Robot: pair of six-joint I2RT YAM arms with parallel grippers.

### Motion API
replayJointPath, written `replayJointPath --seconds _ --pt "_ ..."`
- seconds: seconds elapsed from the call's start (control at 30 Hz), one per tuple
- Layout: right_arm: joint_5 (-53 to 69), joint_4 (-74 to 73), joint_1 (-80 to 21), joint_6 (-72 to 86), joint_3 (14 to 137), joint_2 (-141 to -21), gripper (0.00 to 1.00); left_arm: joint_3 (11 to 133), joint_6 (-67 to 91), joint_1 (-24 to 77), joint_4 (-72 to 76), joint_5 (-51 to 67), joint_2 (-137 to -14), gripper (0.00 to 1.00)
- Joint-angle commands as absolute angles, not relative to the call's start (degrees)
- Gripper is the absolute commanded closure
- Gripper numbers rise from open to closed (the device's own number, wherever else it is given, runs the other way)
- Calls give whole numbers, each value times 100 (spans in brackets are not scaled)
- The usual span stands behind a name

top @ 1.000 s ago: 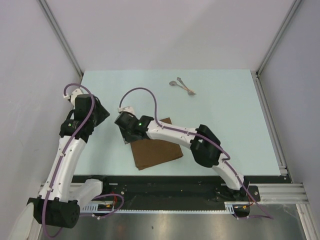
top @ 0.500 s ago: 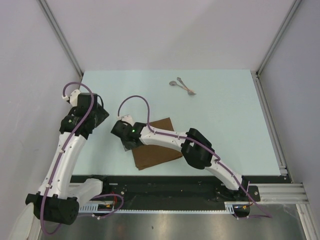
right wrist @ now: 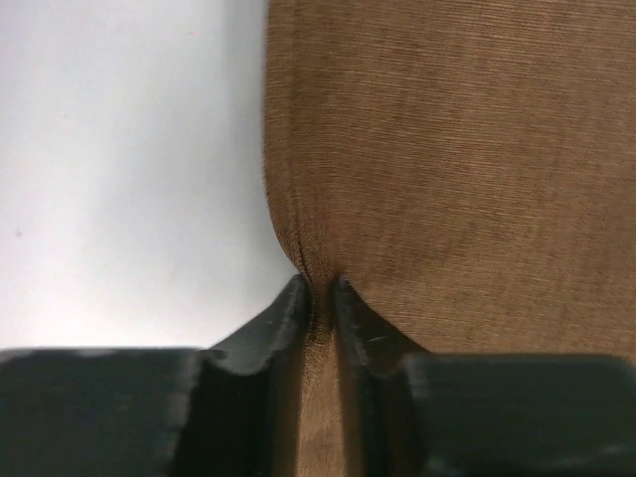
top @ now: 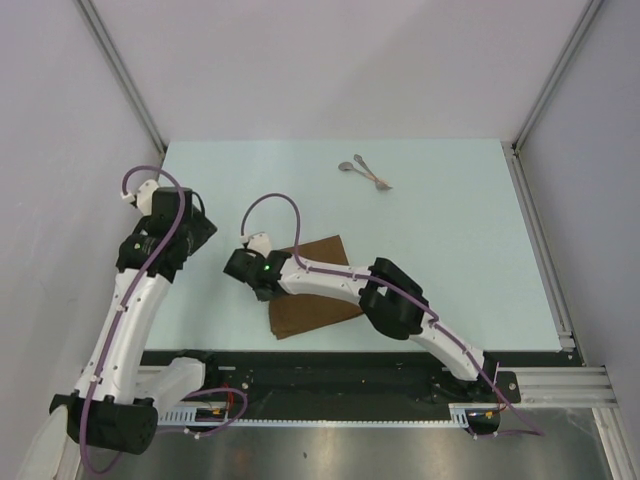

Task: Fold the napkin into a case and place the utensils inside
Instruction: Pick up the lower triangle-folded napkin from the center of the board, then fold the lower triangle-folded napkin at the center of the board.

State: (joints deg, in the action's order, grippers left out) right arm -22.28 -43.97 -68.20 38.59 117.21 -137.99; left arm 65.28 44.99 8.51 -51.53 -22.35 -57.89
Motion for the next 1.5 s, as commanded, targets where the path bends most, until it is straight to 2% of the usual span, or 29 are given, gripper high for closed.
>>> replayJointPath --seconds 0.0,0.07,0.13,0.43,0.47,0.7,1.0,1.47 --pt "-2364 -4570 -6680 4043 11452 -14089 86 6513 4430 888 -4905 -2312 -5599 39" --pt "-2190 -4475 -6627 3895 11357 -13993 95 6460 4272 879 -4756 -2102 -5634 39" --pt "-2040 -4037 -6583 3754 11120 -13617 99 6311 4000 888 -4467 -1647 -5686 40" --pt "-54 -1893 -5943 3366 9099 -11981 100 5520 3041 879 -3412 596 -6275 41" --pt "522 -1681 -5837 3418 8905 -11762 100 5467 3006 879 -3306 885 -6310 41" --pt "2363 191 -5116 4042 7454 -11321 100 4949 3137 888 -2374 2116 -6556 41" --pt "3384 1520 -4580 4526 6523 -11136 100 4492 3533 905 -1723 2821 -6934 41" --pt "3647 1968 -4079 4491 5731 -10960 100 4685 3796 1564 -1934 2066 -7339 44"
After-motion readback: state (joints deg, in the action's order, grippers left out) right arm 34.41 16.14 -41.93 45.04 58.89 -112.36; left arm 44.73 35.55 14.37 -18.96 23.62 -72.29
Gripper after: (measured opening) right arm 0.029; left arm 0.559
